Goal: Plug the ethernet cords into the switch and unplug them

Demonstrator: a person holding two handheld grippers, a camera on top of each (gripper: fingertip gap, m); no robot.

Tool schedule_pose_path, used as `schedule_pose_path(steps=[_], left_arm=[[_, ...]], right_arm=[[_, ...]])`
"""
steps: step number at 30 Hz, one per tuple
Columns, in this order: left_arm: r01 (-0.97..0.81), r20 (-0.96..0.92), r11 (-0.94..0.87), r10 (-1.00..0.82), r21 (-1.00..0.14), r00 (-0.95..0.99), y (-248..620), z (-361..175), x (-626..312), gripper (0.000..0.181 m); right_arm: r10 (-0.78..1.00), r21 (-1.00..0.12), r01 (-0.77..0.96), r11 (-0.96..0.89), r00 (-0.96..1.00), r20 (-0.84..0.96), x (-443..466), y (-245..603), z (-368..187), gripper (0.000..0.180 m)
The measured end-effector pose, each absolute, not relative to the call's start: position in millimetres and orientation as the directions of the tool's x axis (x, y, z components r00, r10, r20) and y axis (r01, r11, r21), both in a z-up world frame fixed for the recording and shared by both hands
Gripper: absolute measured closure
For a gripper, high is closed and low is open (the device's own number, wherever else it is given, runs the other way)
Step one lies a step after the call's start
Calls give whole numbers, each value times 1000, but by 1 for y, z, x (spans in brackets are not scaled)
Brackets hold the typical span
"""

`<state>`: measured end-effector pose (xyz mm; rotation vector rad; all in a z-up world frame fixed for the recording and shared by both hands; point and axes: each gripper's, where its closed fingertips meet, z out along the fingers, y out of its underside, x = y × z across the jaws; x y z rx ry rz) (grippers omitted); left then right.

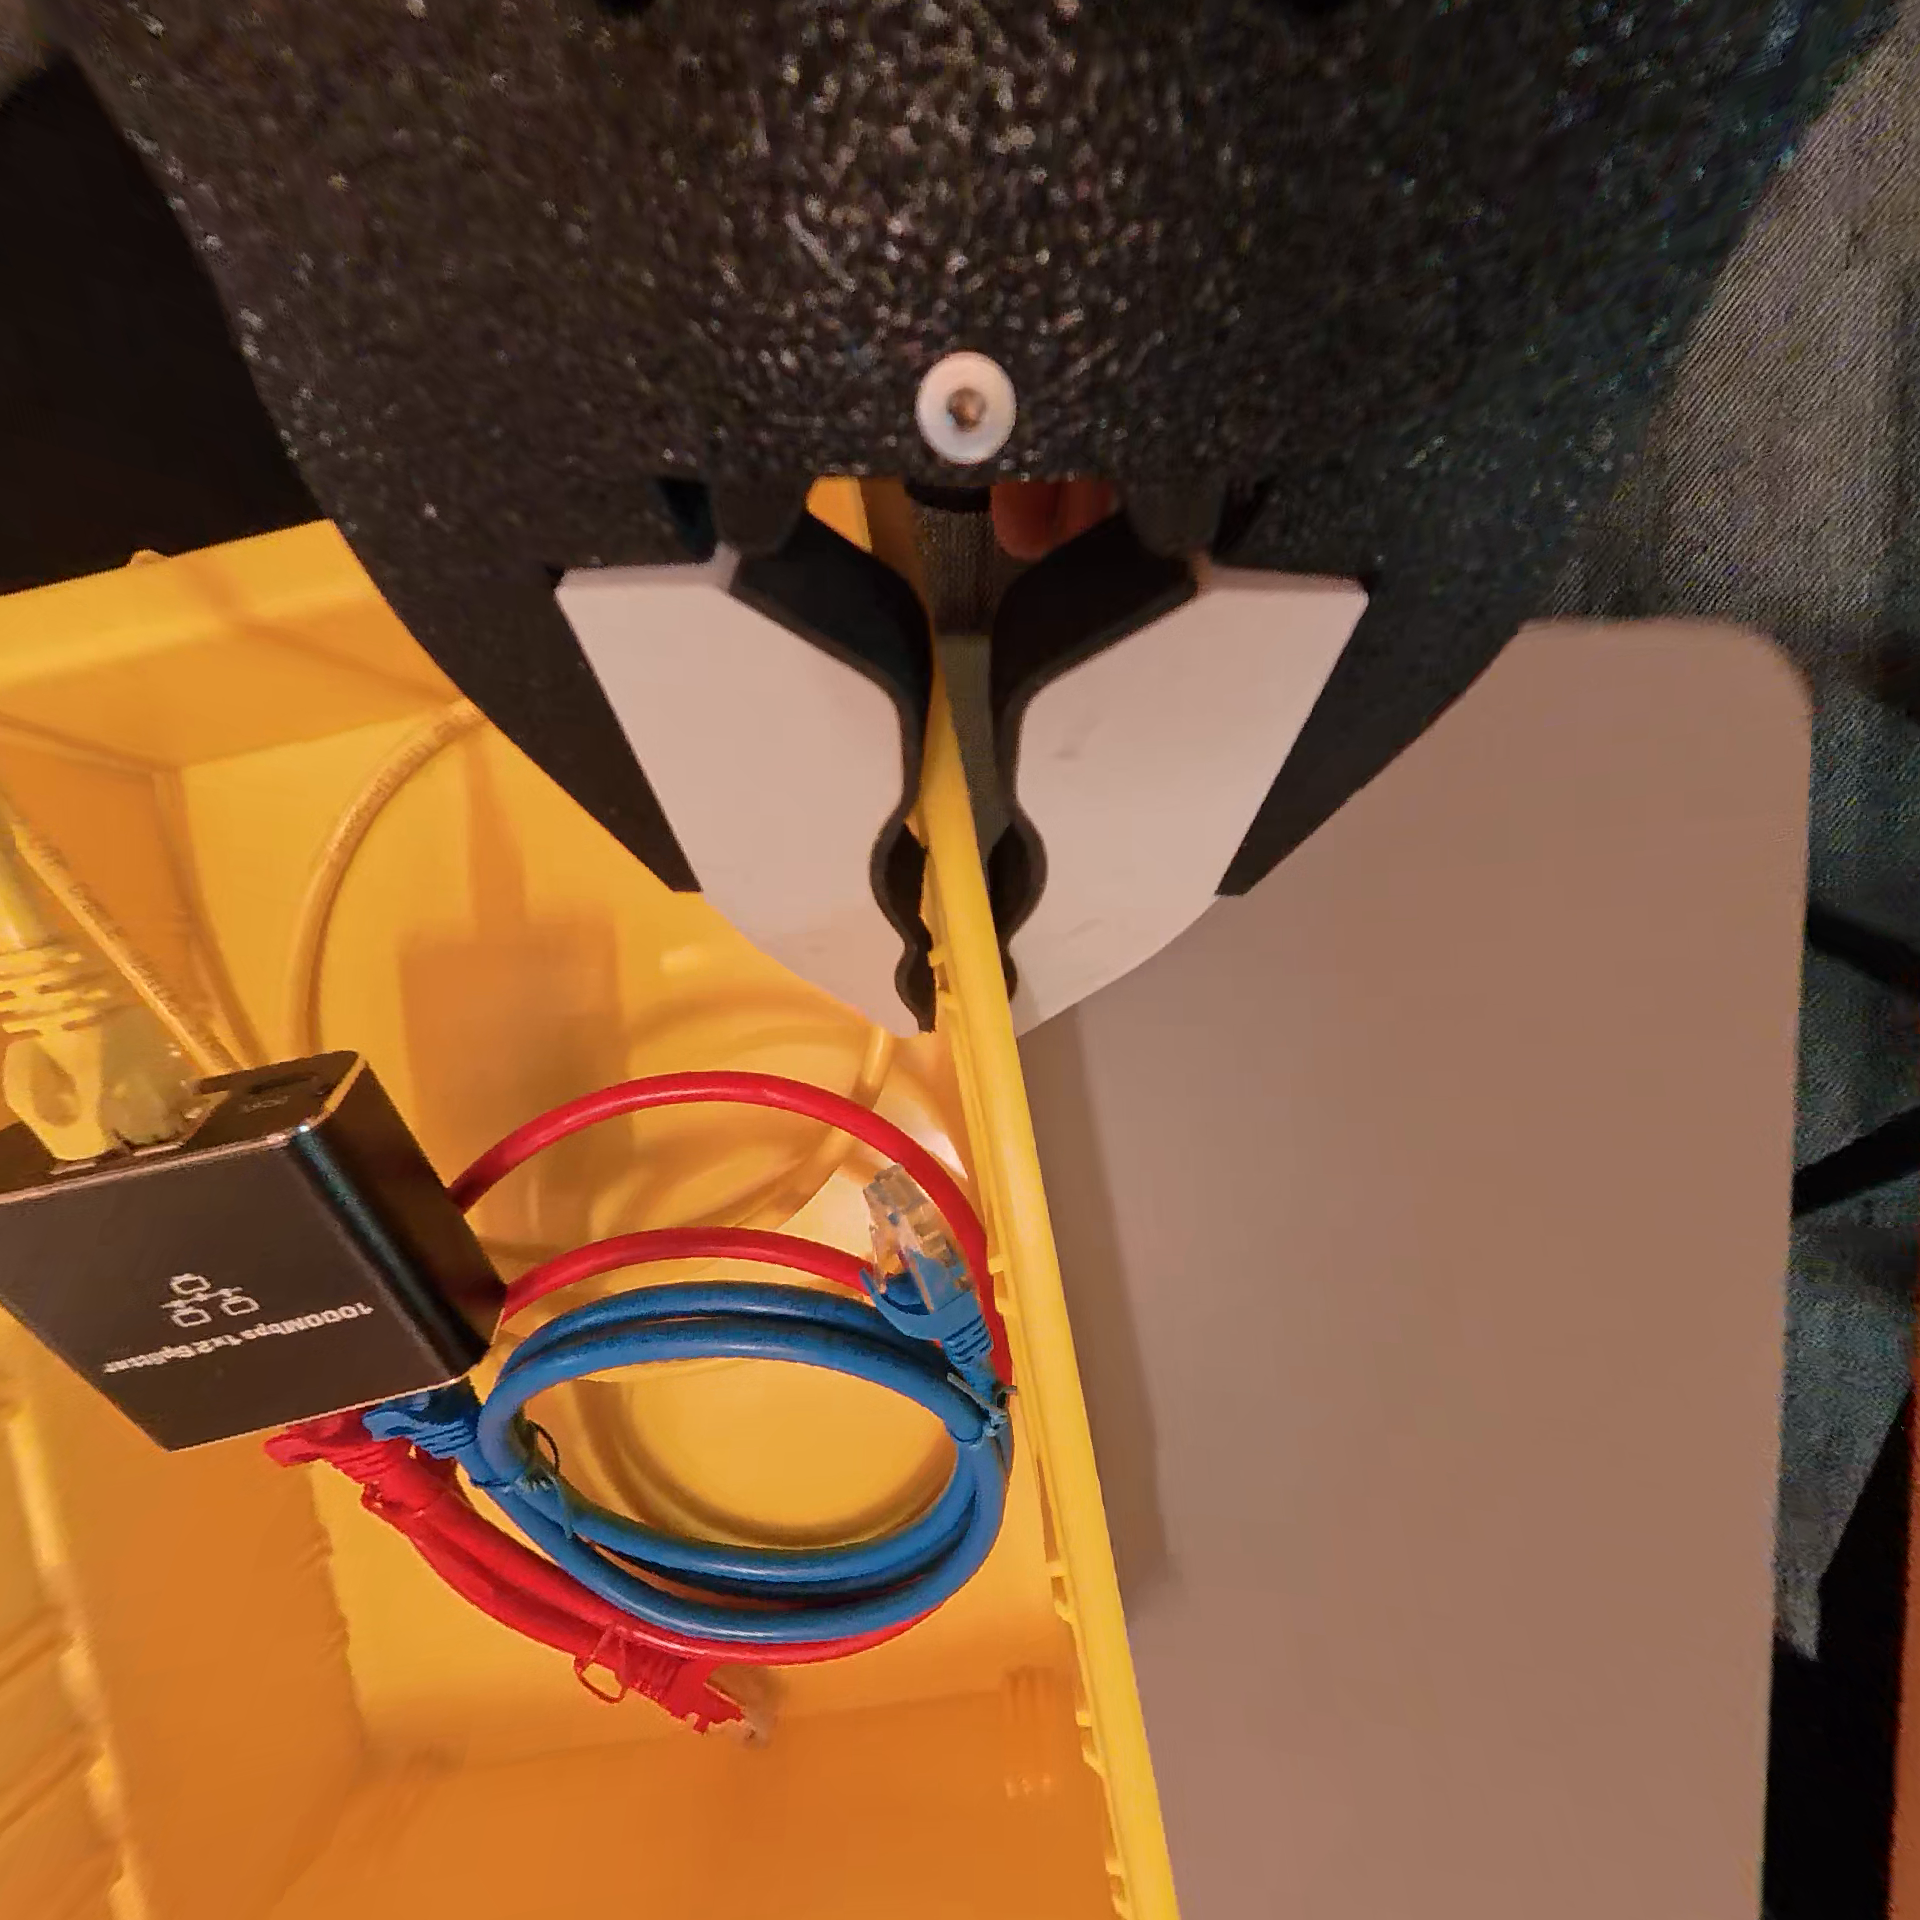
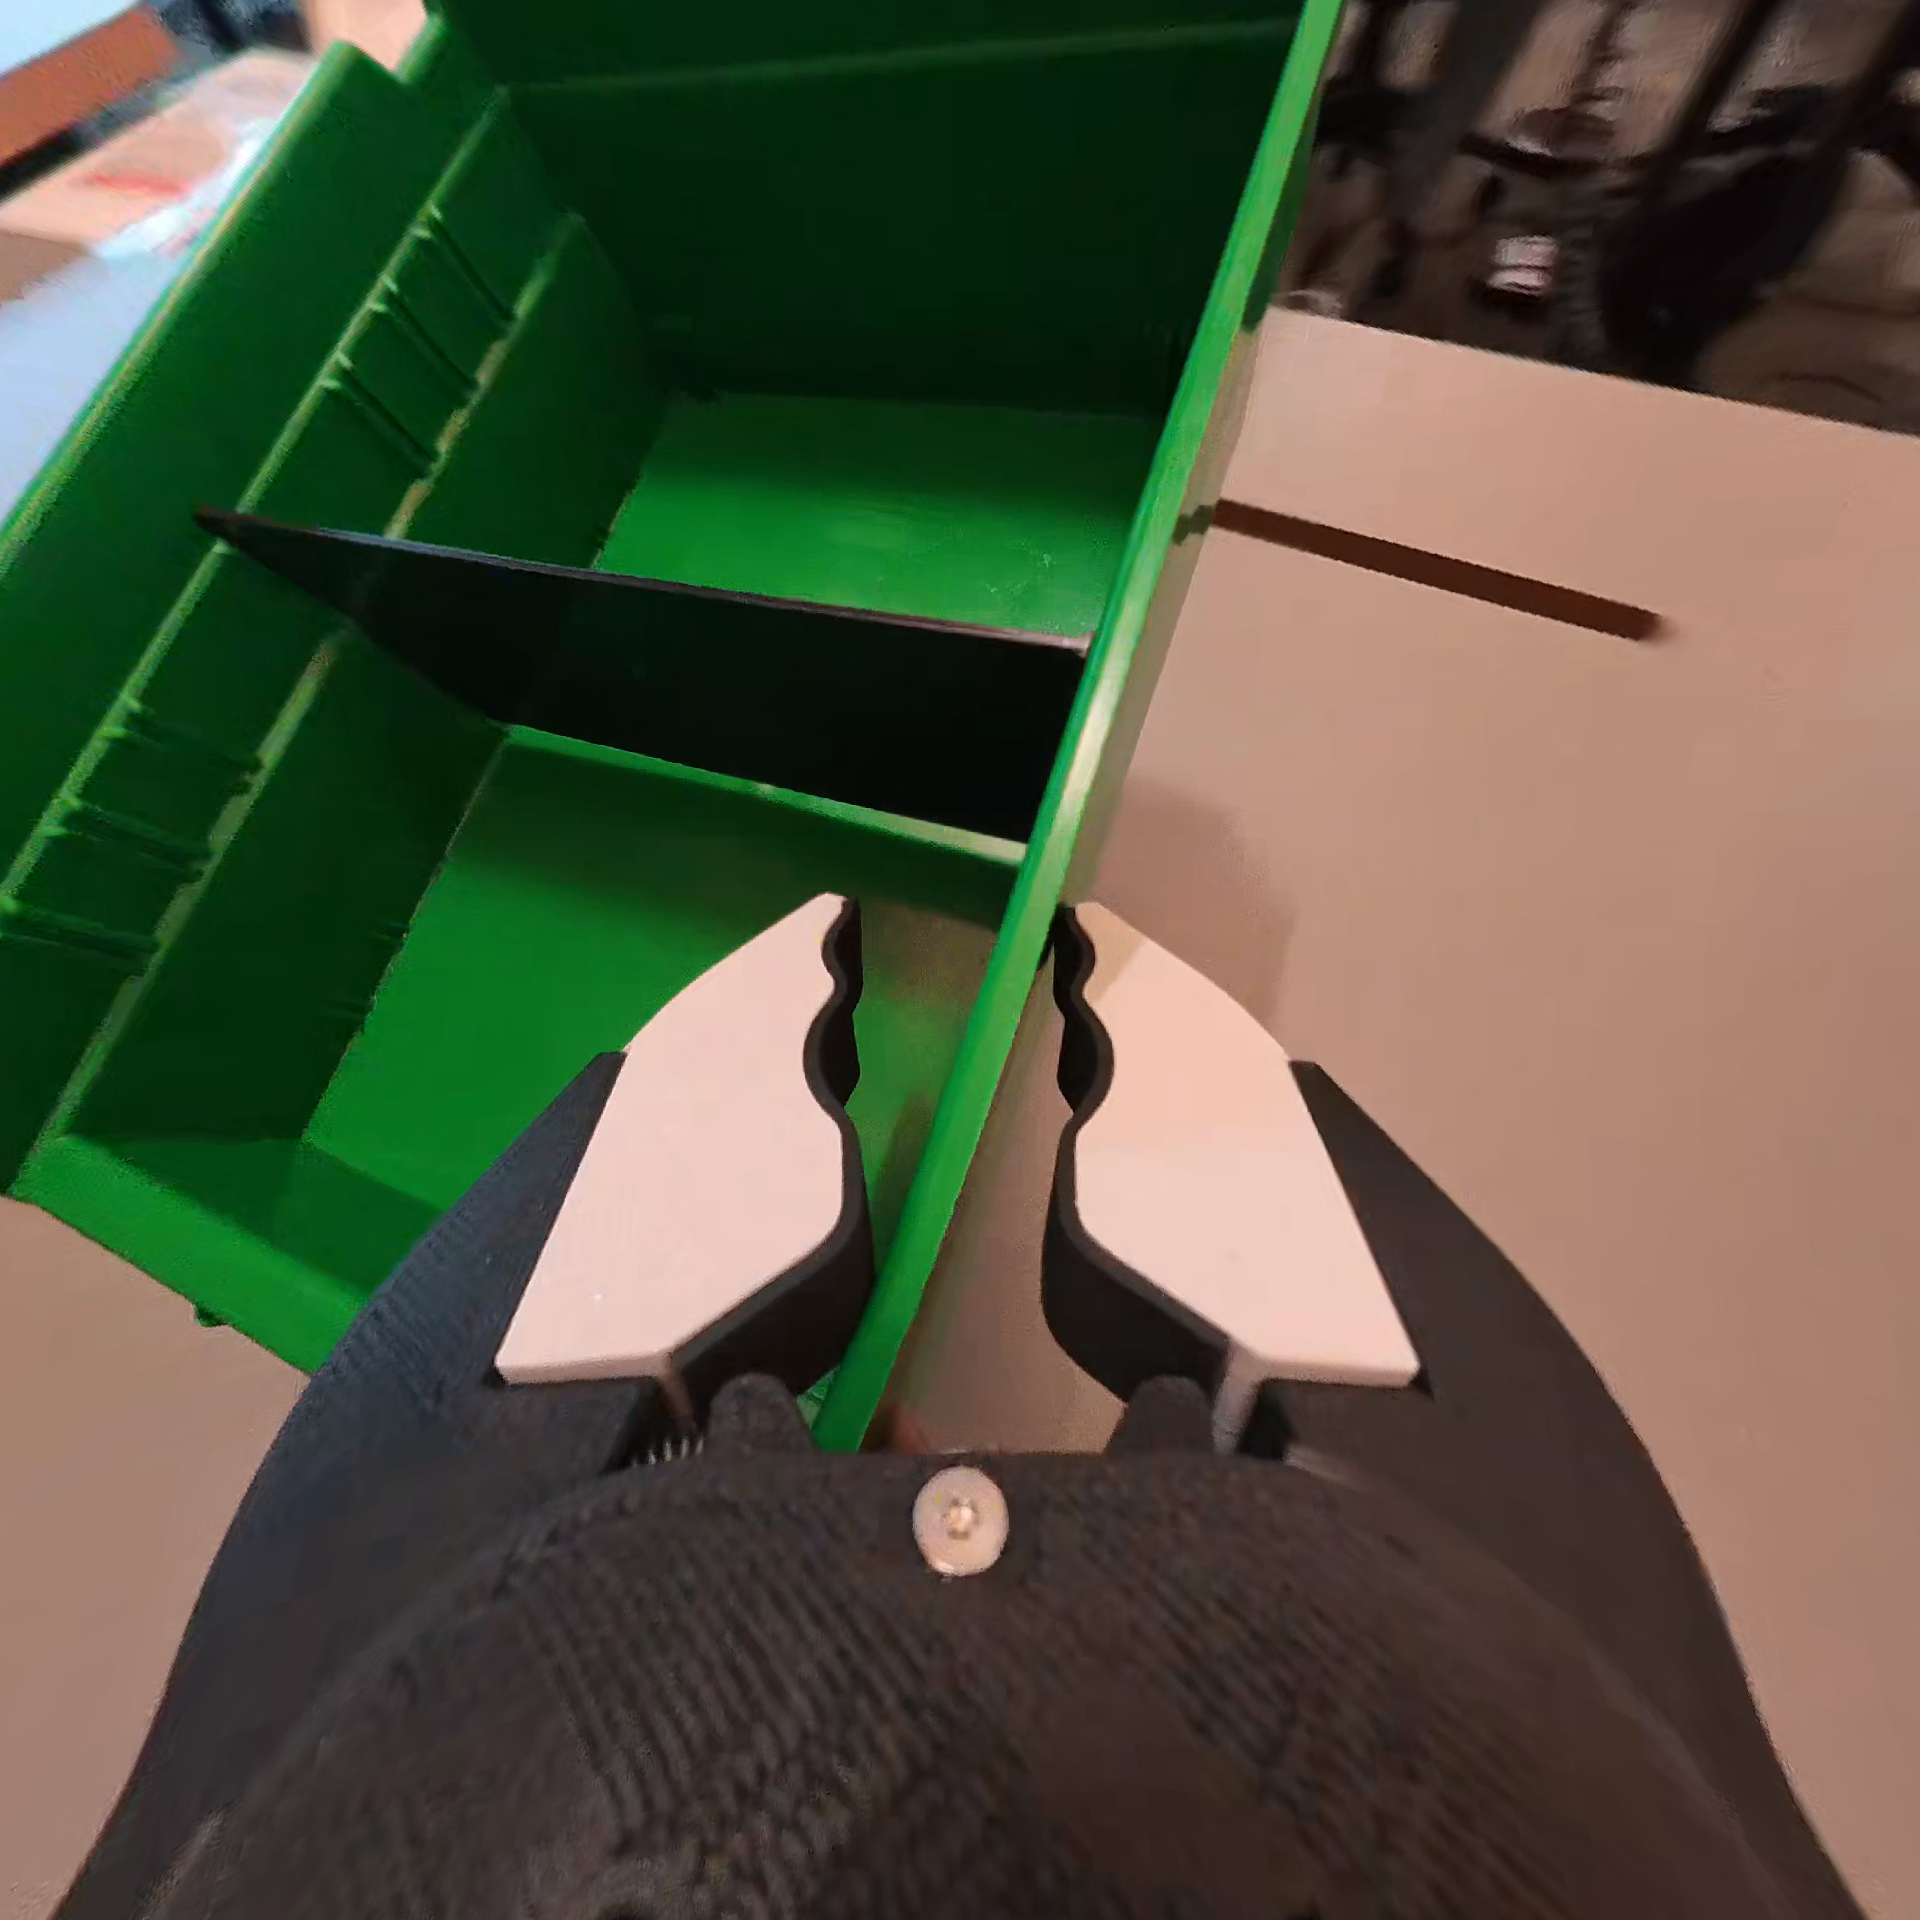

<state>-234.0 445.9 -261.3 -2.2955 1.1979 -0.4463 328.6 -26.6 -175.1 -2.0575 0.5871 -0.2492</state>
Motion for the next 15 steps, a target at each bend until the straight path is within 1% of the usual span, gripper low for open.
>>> schedule_pose_path(steps=[4,7,11,15], left_arm=[[-659,84,-475,-842,-583,533,464,-261,-180,174],[-669,84,-466,-850,-579,520,480,-262,-142,174],[-671,91,-462,-855,-580,510,504,-262,-91,174],[-678,75,-448,-860,-583,505,524,-262,-45,174]], right_arm=[[-652,-858,-391,-333,753,-90,389,-87,-187,143],[-708,-848,-448,-281,694,-132,423,-112,-205,142],[-721,-814,-506,-285,673,-165,453,-123,-229,142],[-688,-777,-537,-328,700,-194,476,-123,-248,141]])
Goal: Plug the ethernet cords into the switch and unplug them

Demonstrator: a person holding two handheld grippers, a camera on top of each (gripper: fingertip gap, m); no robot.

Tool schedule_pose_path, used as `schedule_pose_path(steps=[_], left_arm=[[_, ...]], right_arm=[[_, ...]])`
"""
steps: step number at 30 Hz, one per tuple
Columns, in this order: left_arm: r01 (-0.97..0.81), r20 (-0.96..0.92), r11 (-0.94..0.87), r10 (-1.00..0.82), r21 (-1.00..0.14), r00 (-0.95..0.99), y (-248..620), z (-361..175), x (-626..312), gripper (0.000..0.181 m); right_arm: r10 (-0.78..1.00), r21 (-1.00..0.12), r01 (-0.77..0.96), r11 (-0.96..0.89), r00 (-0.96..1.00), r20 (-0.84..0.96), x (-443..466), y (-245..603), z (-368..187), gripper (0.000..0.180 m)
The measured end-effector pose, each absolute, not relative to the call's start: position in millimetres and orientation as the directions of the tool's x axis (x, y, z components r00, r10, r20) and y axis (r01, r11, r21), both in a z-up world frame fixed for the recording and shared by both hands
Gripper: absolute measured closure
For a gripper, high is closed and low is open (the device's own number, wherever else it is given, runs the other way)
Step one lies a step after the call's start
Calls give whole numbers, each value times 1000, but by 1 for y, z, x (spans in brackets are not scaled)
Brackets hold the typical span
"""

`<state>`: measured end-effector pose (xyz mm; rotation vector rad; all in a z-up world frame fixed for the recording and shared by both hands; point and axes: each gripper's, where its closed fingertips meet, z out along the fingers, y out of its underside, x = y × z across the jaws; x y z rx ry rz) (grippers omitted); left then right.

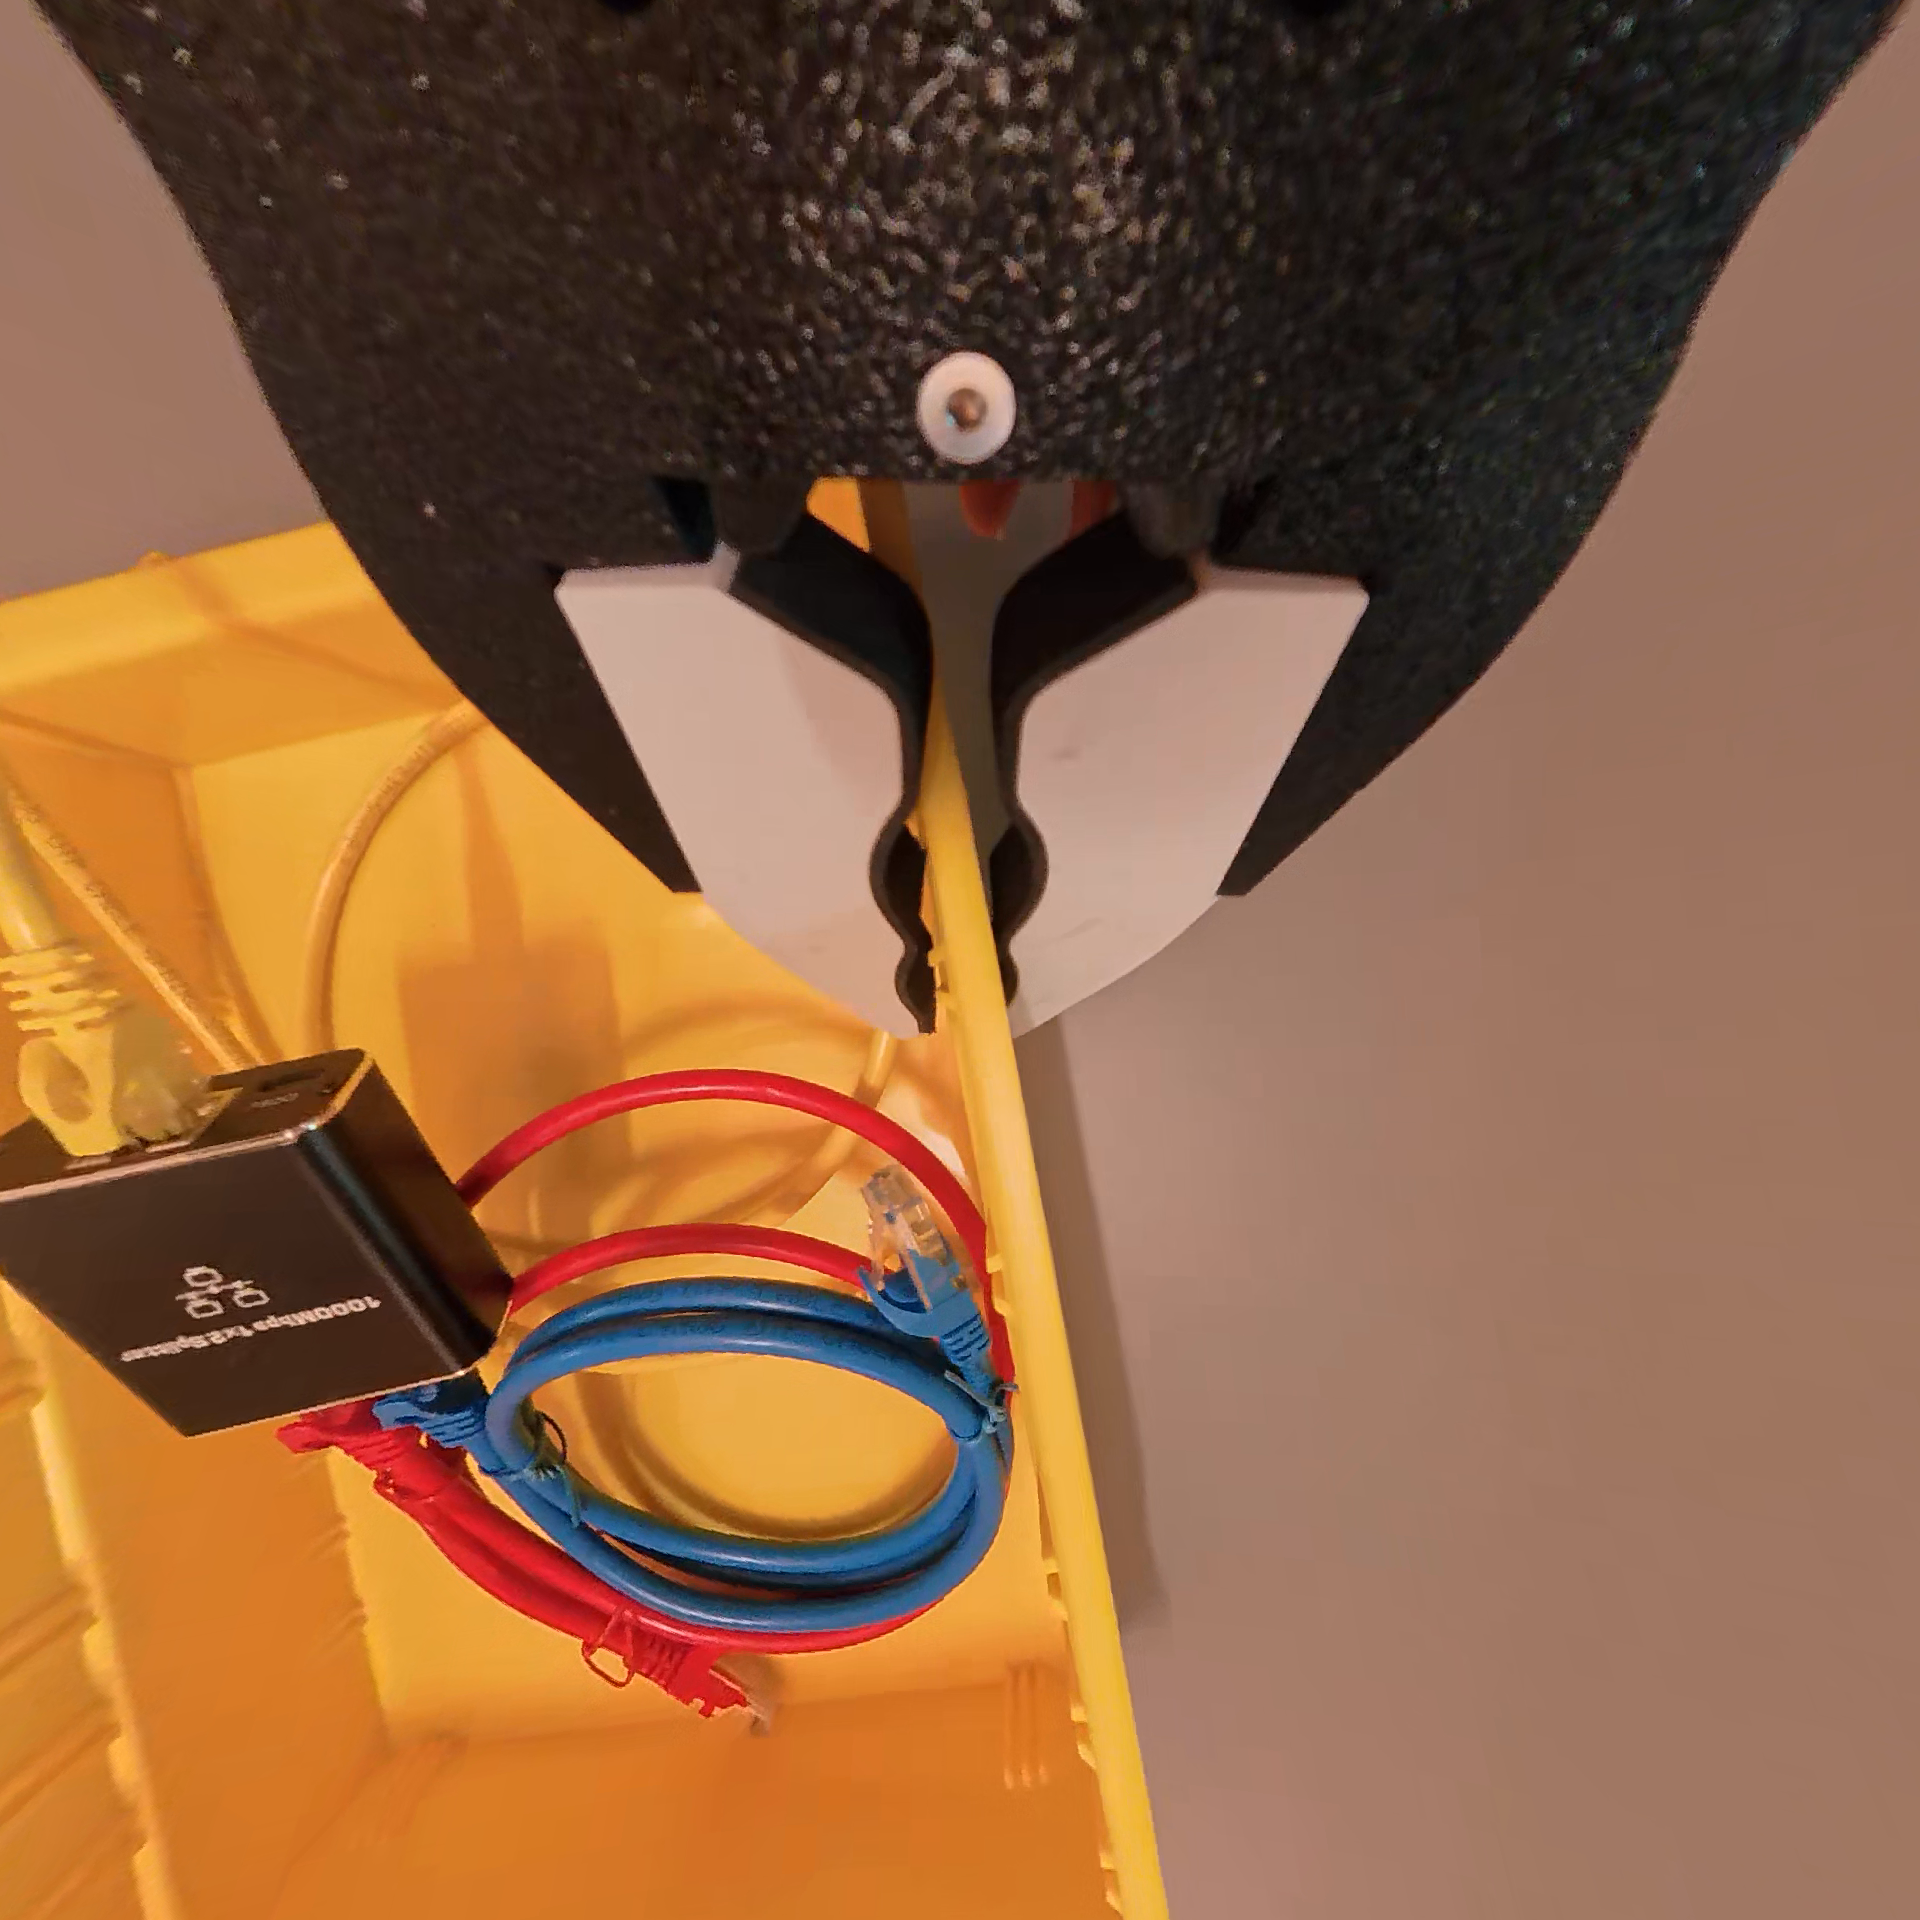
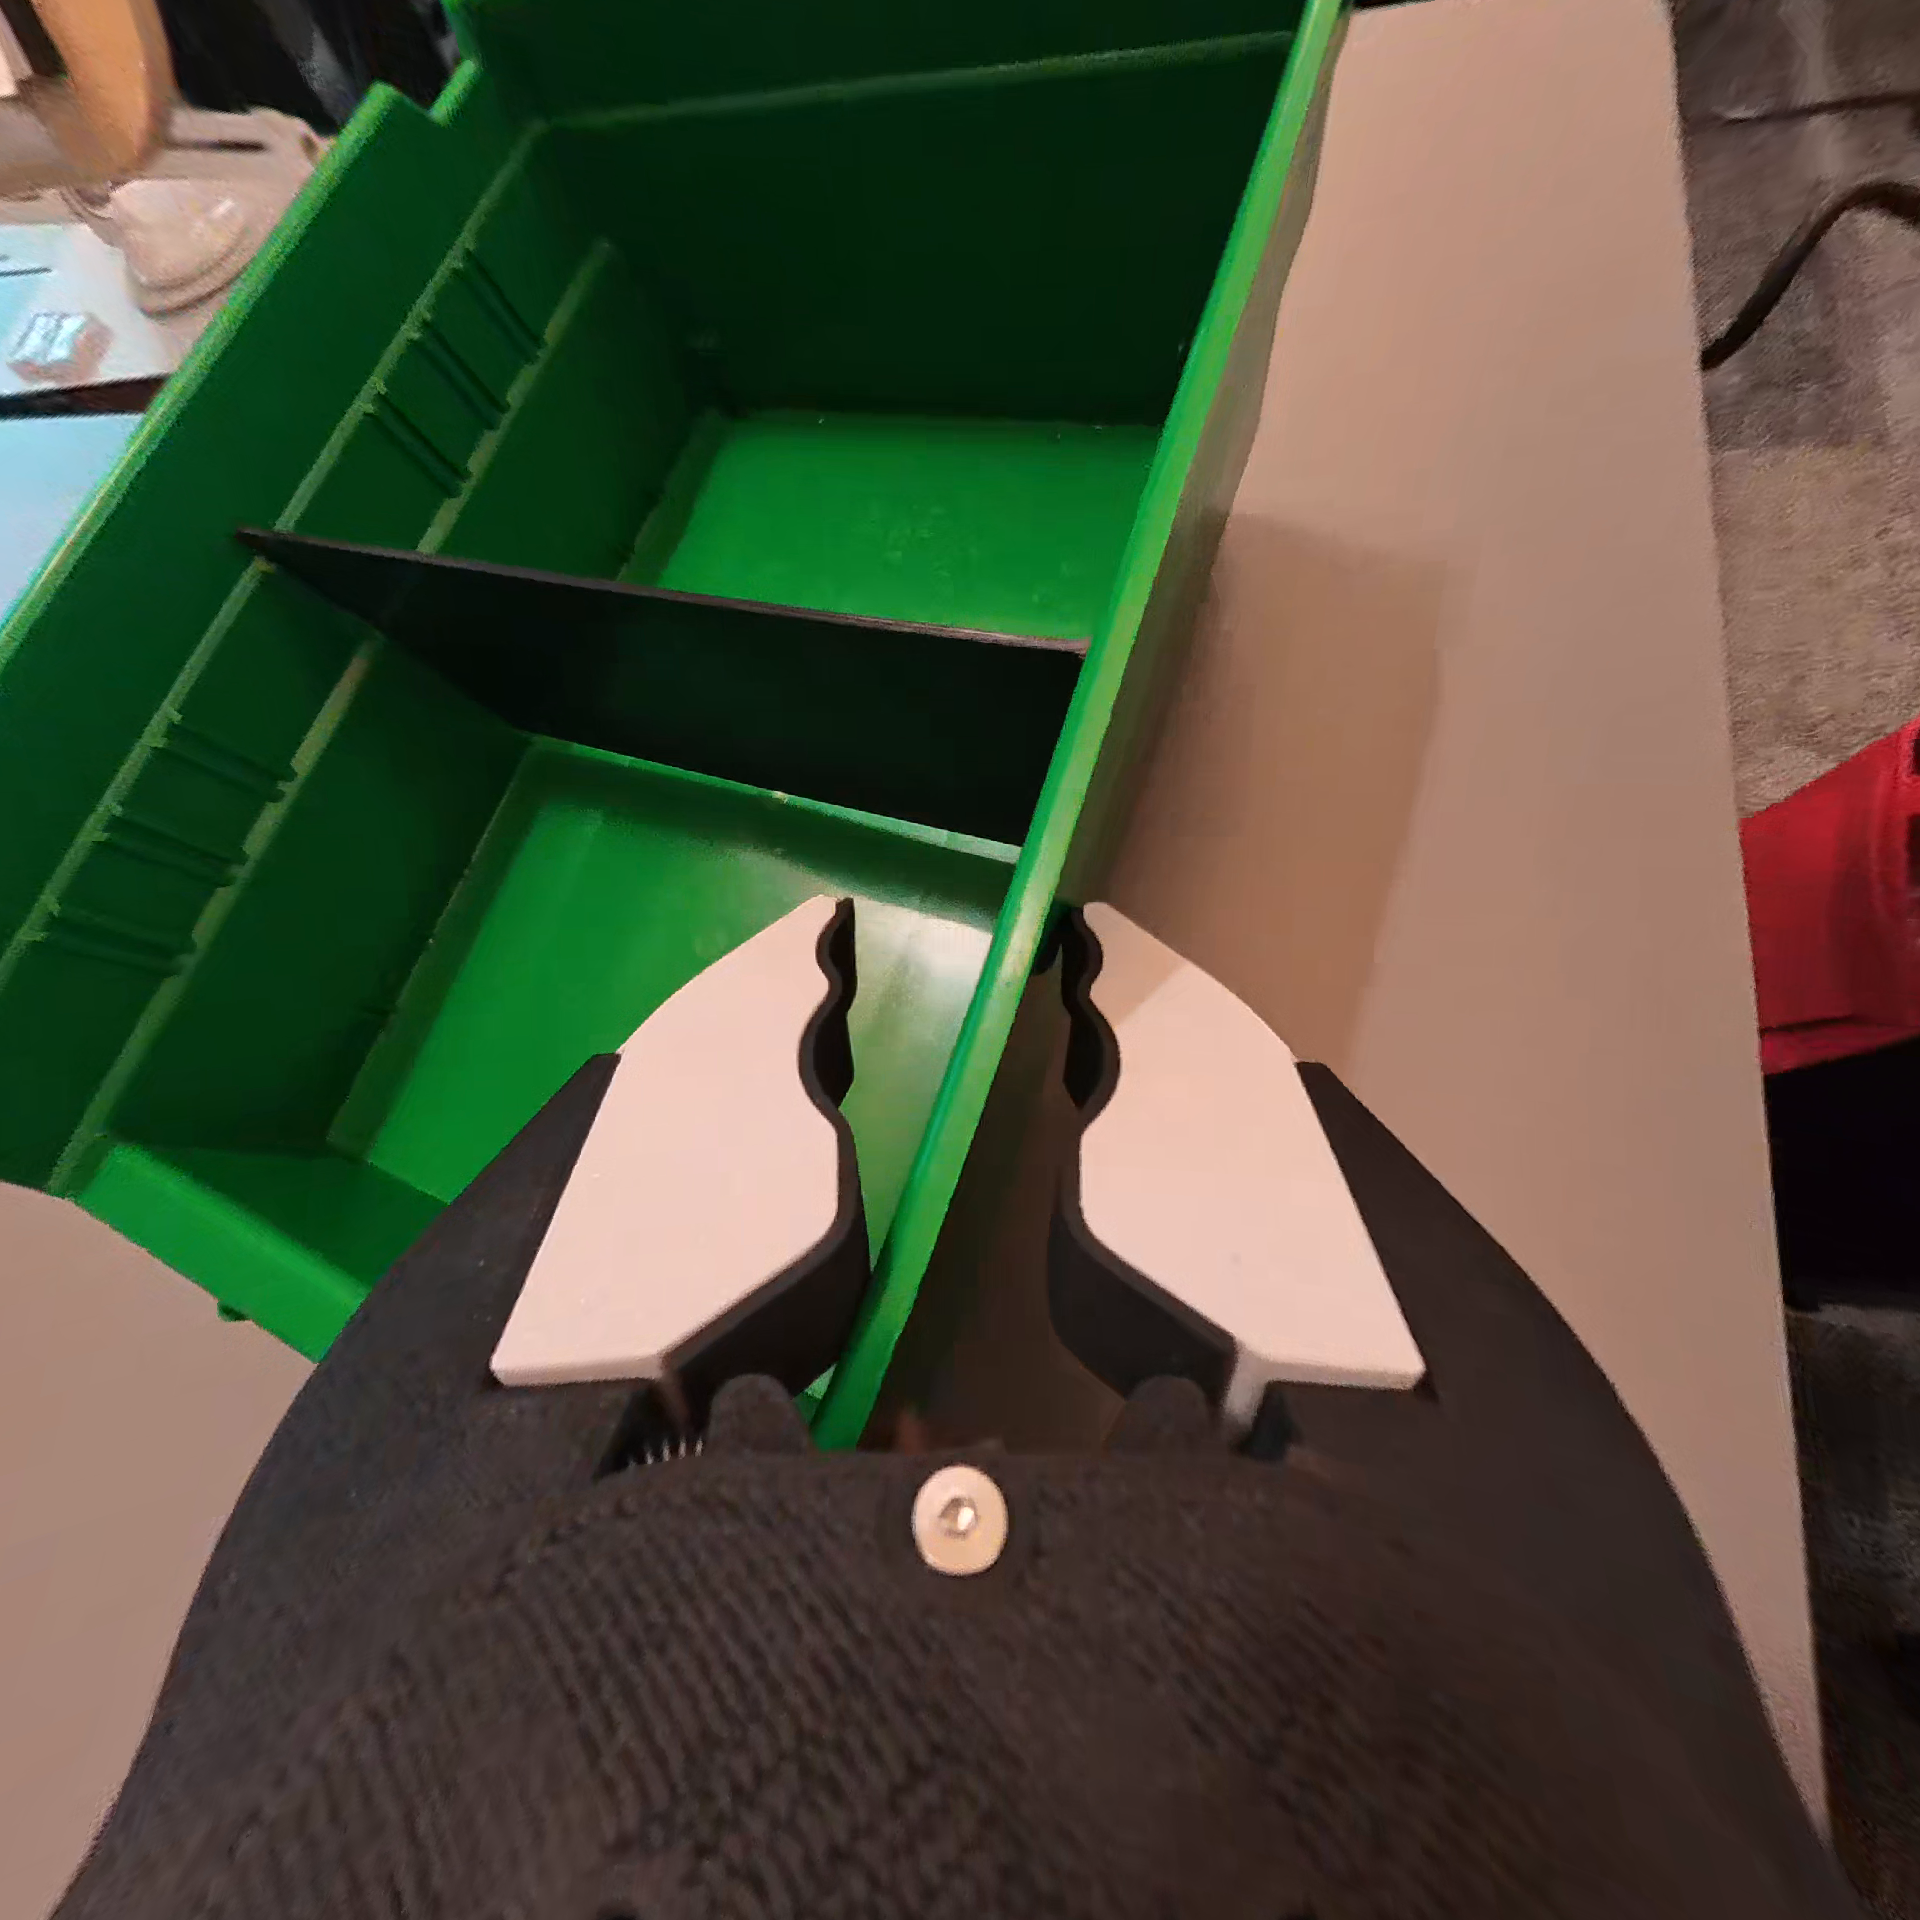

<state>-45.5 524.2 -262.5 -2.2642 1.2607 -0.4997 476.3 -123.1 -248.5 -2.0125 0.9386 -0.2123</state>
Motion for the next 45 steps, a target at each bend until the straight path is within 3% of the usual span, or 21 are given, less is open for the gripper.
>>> schedule_pose_path(steps=[14,20,24,26,29,31,34,37,40,45], left_arm=[[-721,24,-363,-901,-590,433,572,-263,37,174],[-698,-52,-279,-910,-659,412,572,-258,41,172],[-659,-193,-143,-892,-738,409,579,-235,37,144],[-628,-245,-96,-867,-772,434,582,-213,31,134],[-558,-231,-91,-847,-825,479,576,-177,28,134],[-522,-115,-131,-904,-843,412,552,-165,40,111],[-527,36,-192,-956,-828,292,515,-159,57,104],[-616,103,-187,-980,-765,169,486,-169,62,100],[-663,132,-262,-962,-701,240,487,-180,58,91],[-679,169,-379,-919,-629,357,484,-191,72,92]], right_arm=[[-579,-744,-487,-458,798,-167,524,-101,-264,141],[-614,-791,-449,-416,780,-120,528,-105,-257,131],[-704,-841,-322,-435,704,94,537,-131,-213,115],[-742,-894,-254,-370,660,119,528,-135,-173,112],[-603,-965,-132,-225,797,31,473,-88,-115,100],[-492,-989,-92,-118,870,-22,431,-43,-88,89],[-314,-998,-56,-37,948,-41,365,35,-71,72],[-254,-1000,18,-3,967,18,315,99,-72,74],[-285,-991,126,-48,949,135,289,139,-94,75],[-223,-963,193,-190,946,234,264,168,-138,75]])
